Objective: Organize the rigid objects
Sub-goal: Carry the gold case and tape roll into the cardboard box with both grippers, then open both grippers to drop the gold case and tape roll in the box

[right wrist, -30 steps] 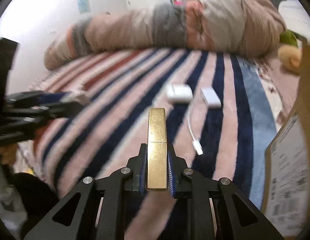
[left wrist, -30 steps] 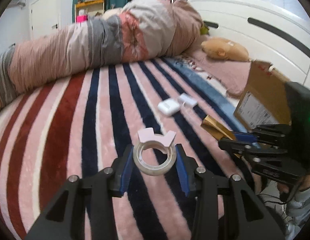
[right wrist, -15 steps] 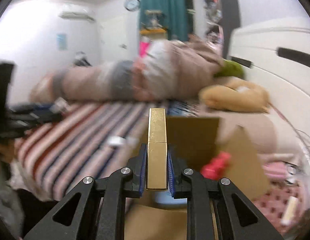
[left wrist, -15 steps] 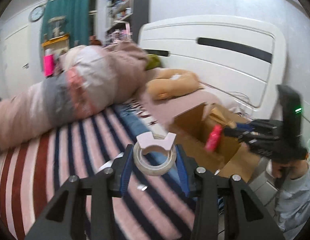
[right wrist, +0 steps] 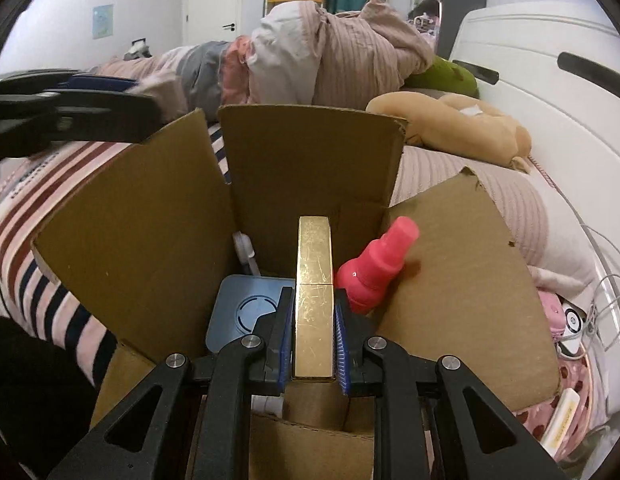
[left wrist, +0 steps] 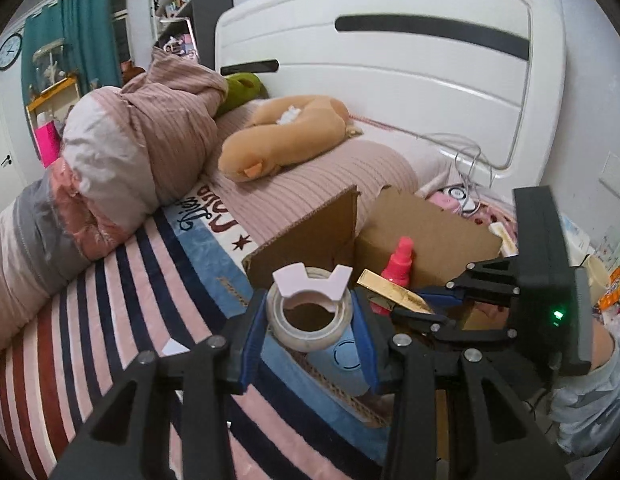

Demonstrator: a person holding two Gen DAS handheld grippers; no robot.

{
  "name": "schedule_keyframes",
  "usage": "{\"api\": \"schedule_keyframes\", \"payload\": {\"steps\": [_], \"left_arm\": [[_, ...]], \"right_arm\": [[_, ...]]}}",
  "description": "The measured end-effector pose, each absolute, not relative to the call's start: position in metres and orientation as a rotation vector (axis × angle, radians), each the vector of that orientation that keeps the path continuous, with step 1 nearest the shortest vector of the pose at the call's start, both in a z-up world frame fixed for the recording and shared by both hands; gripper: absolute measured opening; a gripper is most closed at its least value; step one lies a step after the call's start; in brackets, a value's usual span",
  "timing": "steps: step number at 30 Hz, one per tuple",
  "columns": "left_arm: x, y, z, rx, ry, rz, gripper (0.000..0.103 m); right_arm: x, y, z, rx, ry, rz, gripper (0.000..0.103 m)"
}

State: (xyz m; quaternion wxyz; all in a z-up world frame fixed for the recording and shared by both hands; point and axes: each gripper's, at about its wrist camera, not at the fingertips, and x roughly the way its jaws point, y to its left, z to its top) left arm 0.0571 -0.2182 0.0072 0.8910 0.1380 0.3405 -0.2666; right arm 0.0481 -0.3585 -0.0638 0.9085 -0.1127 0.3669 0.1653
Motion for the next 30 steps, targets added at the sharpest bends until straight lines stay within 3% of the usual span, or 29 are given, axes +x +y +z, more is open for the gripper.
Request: {"api": "schedule_keyframes", "payload": {"steps": [30], "left_arm": [[0.073, -0.223, -0.009, 0.300, 0.776, -0.592, 0.038]], "right_arm": [[0.039, -0.354, -0.056, -0.268, 0.742, 0.315, 0.018]]}}
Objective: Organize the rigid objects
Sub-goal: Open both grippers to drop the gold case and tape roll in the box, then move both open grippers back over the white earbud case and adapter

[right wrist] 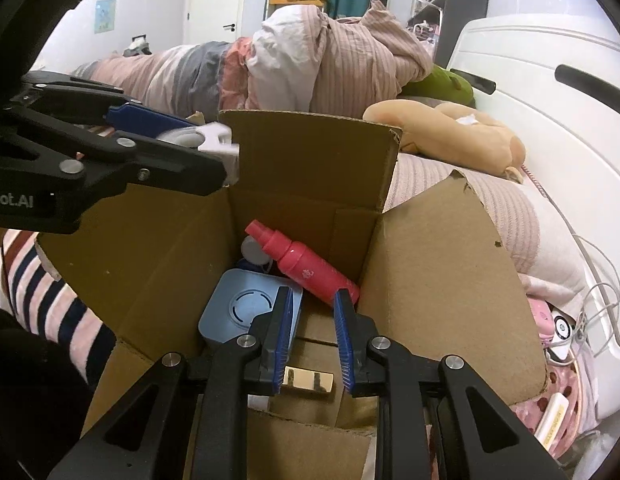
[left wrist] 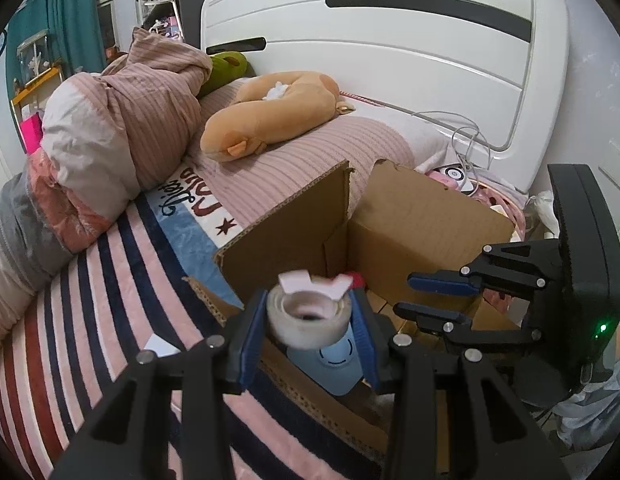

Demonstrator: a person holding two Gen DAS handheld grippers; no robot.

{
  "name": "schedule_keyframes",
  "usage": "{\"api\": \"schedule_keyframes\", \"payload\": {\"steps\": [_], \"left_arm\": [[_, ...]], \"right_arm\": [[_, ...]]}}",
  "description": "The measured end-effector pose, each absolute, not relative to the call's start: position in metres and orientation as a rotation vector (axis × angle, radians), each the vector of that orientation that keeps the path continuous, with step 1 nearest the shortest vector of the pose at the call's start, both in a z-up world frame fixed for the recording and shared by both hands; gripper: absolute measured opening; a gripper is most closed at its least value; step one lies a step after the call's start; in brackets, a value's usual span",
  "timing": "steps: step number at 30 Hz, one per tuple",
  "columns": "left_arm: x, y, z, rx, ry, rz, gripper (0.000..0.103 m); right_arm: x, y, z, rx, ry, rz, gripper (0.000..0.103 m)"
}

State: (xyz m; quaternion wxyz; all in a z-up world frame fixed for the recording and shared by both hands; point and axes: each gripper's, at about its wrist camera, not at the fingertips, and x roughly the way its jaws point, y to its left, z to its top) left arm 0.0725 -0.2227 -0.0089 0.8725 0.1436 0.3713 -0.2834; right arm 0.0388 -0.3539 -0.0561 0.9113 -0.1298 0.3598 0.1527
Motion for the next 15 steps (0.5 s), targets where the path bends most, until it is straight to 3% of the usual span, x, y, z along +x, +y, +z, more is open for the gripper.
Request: {"api": "schedule_keyframes", "payload": {"steps": [3, 15], "left_arm": [[0.067, -0.215, -0.002, 0.279, 0.760, -0.594, 0.047], [0.037, -0.100, 0.020, 0.159, 0.659, -0.438, 0.054]], "right_arm": [[0.036, -0.352, -0.052, -0.274, 0.740, 0.303, 0.022], [0.011, -0.293, 0.001, -0.244, 0.612, 0.390, 0.025]]}}
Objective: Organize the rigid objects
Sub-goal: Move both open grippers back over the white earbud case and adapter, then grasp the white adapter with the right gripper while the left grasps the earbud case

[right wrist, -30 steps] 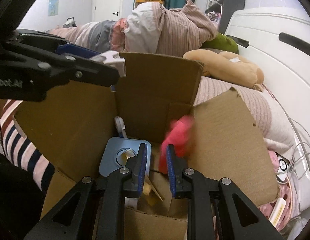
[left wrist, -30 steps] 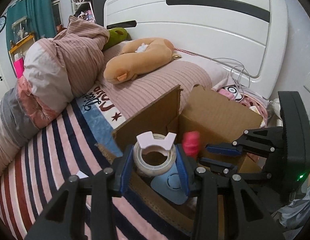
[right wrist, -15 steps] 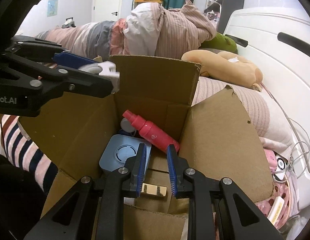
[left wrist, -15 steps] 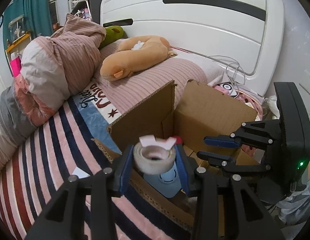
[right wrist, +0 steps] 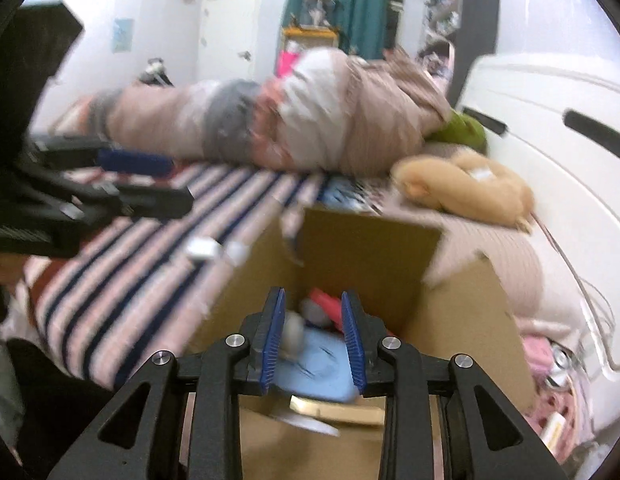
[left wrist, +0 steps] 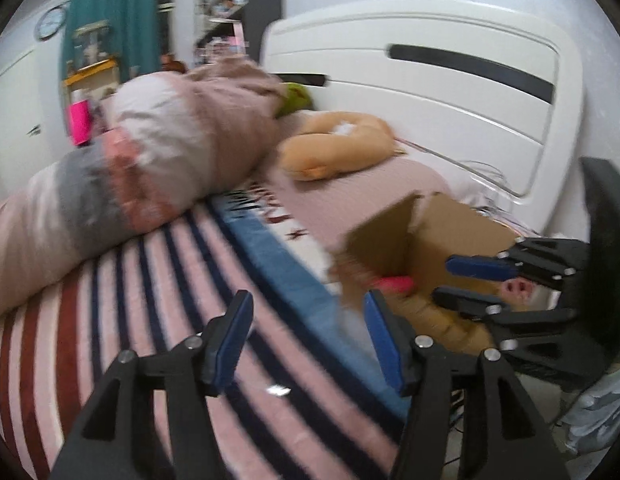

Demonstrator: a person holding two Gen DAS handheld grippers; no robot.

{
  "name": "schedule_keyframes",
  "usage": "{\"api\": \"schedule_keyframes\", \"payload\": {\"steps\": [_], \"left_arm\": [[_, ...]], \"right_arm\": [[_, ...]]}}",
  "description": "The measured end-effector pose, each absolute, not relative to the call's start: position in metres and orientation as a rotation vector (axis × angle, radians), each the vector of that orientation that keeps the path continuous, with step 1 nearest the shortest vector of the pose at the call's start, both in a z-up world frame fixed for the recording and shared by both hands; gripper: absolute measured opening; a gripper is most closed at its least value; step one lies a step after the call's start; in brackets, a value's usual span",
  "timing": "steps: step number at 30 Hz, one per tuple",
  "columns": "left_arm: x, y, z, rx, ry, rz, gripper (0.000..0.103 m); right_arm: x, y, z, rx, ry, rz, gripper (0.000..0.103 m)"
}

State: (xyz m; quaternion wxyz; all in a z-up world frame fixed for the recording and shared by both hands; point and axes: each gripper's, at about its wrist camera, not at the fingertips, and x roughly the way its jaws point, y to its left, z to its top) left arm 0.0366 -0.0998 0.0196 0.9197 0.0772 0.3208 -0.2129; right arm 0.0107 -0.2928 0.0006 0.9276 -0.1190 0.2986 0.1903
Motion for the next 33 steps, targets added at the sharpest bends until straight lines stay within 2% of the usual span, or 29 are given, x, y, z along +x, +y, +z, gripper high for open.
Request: {"api": "schedule_keyframes", "payload": {"steps": [8, 14, 22, 24, 27, 30, 33], "left_arm": [[0.041, -0.001, -0.019, 0.119, 0.686, -0.268, 0.059], [0.073, 0.031, -0.069, 0.087, 0.748, -0.259, 0.064], [0.137, 0.027, -0.137, 0.071, 0.882, -0.299, 0.066], [0.155, 0.021, -0.154, 0.075, 0.920, -0.314, 0.066], [0.174, 0.010, -0.173, 0.097, 0.952, -0.343, 0.066], [0.185, 0.002, -0.180, 0.099, 0.948, -0.367, 0.072], [0.189, -0.006, -0.182, 0.122, 0.936, -0.367, 0.071]], "right_arm": [[0.016, -0.199, -0.003, -0.195, 0.632, 0.618, 0.027], [0.054, -0.150, -0.058, -0.115, 0.779, 0.642, 0.028], [0.142, -0.145, -0.140, -0.139, 0.845, 0.395, 0.029], [0.161, -0.148, -0.154, -0.158, 0.860, 0.349, 0.040], [0.177, -0.150, -0.166, -0.166, 0.881, 0.339, 0.045], [0.191, -0.149, -0.168, -0.171, 0.883, 0.365, 0.048], [0.201, -0.145, -0.172, -0.194, 0.876, 0.395, 0.047]]}}
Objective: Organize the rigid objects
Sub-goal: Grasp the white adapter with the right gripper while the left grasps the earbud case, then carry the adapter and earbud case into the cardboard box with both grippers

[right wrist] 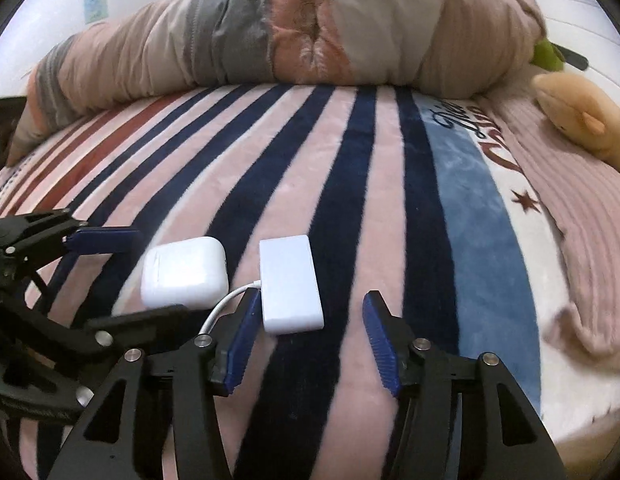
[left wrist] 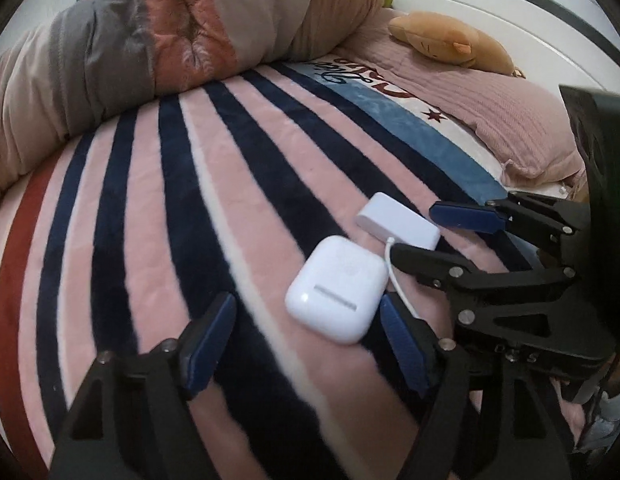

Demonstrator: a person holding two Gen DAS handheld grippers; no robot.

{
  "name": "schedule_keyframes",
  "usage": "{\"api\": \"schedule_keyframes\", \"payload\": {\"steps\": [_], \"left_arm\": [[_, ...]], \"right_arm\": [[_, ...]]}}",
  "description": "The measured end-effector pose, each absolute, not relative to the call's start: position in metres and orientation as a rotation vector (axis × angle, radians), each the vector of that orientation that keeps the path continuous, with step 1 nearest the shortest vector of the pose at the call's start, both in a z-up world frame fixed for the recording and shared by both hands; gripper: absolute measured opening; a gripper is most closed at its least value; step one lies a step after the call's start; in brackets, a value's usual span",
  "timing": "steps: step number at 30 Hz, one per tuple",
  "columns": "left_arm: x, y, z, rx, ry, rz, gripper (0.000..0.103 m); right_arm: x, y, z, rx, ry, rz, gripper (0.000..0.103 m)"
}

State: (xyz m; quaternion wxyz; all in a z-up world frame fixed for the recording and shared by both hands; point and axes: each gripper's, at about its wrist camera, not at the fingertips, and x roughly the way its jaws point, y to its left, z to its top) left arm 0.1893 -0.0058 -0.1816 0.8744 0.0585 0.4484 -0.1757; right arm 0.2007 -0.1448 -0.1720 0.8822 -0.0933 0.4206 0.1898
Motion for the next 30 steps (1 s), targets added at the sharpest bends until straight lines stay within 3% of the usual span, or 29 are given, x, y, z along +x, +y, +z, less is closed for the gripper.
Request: {"api": "schedule_keyframes", "payload": {"steps": [2, 3, 6, 19, 30], "left_arm": [[0.191, -0.009, -0.183, 0.120, 0.925, -0.367, 0.070], [0.191, -0.009, -0.183, 0.119, 0.920, -0.369, 0.067], [0.191, -0.011, -0.181, 0.121, 0.906, -0.393, 0.042], [0.155, 0.013, -0.161, 0.119, 0.887, -0.303, 0.041], [0.067, 0.037, -0.076, 0.114, 0.770, -0.193, 0.040]], "right_arm": [[0.204, -0.146, -0.173, -0.185, 0.875, 0.405, 0.039], [0.203, -0.147, -0.172, -0.179, 0.871, 0.419, 0.024], [0.194, -0.143, -0.169, -0.196, 0.847, 0.409, 0.023], [0.156, -0.145, -0.146, -0.176, 0.826, 0.447, 0.023], [0.076, -0.135, -0.066, -0.155, 0.642, 0.572, 0.023]]}}
